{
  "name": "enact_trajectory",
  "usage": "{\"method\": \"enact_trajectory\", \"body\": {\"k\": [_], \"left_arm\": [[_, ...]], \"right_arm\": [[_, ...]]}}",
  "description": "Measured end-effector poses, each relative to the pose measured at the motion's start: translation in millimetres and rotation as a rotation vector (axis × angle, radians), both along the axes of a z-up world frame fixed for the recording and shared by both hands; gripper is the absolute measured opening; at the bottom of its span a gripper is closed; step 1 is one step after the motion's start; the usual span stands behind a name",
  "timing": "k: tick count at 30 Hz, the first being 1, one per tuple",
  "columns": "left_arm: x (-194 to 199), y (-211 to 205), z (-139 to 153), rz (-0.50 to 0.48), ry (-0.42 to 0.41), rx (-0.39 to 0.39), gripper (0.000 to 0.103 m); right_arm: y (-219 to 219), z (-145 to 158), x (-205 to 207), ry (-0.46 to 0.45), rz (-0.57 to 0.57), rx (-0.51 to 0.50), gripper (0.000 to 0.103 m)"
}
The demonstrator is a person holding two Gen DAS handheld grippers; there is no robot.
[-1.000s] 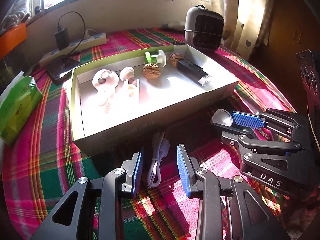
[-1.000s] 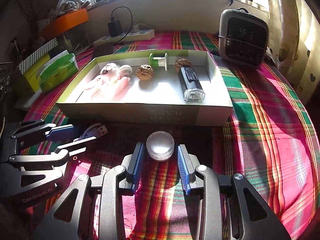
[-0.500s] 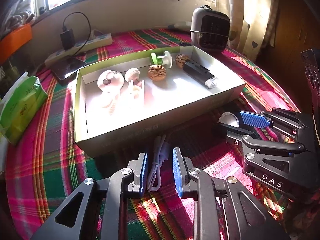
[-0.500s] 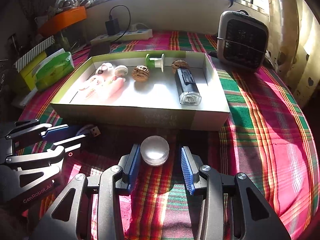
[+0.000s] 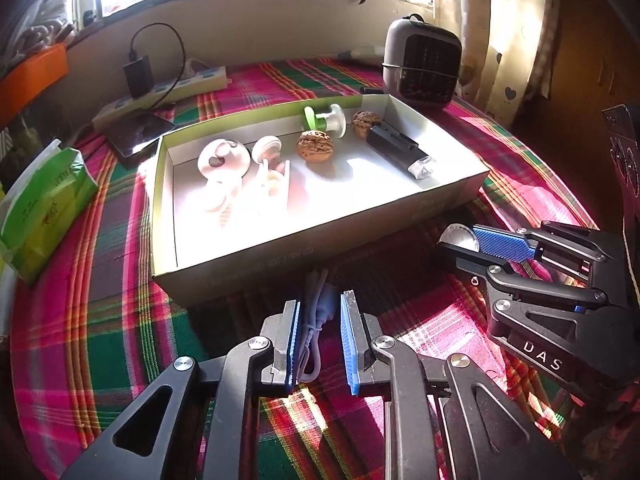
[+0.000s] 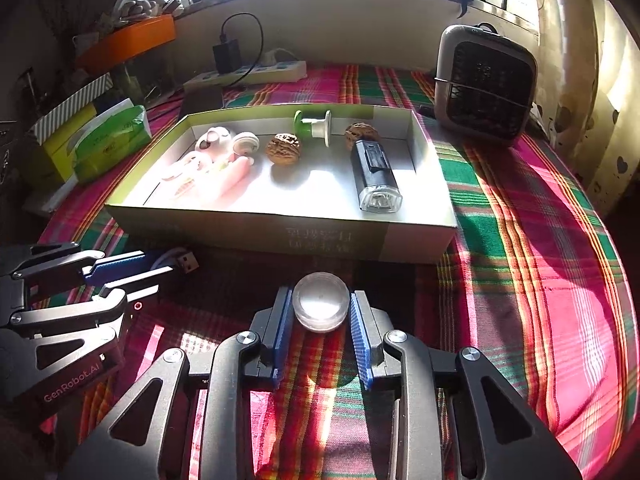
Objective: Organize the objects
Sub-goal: 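Close the left tool on the white USB cable while the right tool holds the puck, then lift the USB cable with the left tool while the right tool holds the puck above the cloth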
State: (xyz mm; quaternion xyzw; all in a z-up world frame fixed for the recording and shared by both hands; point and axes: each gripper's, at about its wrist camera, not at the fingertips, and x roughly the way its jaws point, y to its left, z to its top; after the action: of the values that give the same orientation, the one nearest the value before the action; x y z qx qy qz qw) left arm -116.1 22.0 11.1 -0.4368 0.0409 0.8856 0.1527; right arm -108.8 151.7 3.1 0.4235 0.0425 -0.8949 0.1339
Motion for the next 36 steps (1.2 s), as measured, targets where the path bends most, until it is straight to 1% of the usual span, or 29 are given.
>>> {"method": "enact_trajectory", "body": {"k": [15,21,23,27,34,36], "left_arm": [[5.2,1.5,5.4,-0.005,0.006,0.025,0.017],[7.2,-1.4,16.5,0.005,0.027,0.047,0.016],[6.9,-2.4,20.6,0.008,0.037,0.050,0.013],[5.0,-3.7,27.0,0.011,0.051,0.059,0.013],[7.8,-5.3,21.9,0.001,0.030,0.060,0.013],[8.8,-4.6,20.5,-0.004,0.023,0.054,0.014]], "right_arm": [[-1.1,4.3,7.8,0.008,0.014,-0.015,0.029],[-1.0,14.6,10.2,0.029,0.022,-0.027,0.029],[-1.6,17.3,10.3,0.033,0.025,-0.029,0.029],[-3.0,22.5,9.6,0.048,0.033,-0.027,0.029],[-0.6,22.6,9.5,0.047,0.029,-0.033,0.029],[-0.4,22.0,9.2,0.045,0.028,-0.036,0.029]]}}
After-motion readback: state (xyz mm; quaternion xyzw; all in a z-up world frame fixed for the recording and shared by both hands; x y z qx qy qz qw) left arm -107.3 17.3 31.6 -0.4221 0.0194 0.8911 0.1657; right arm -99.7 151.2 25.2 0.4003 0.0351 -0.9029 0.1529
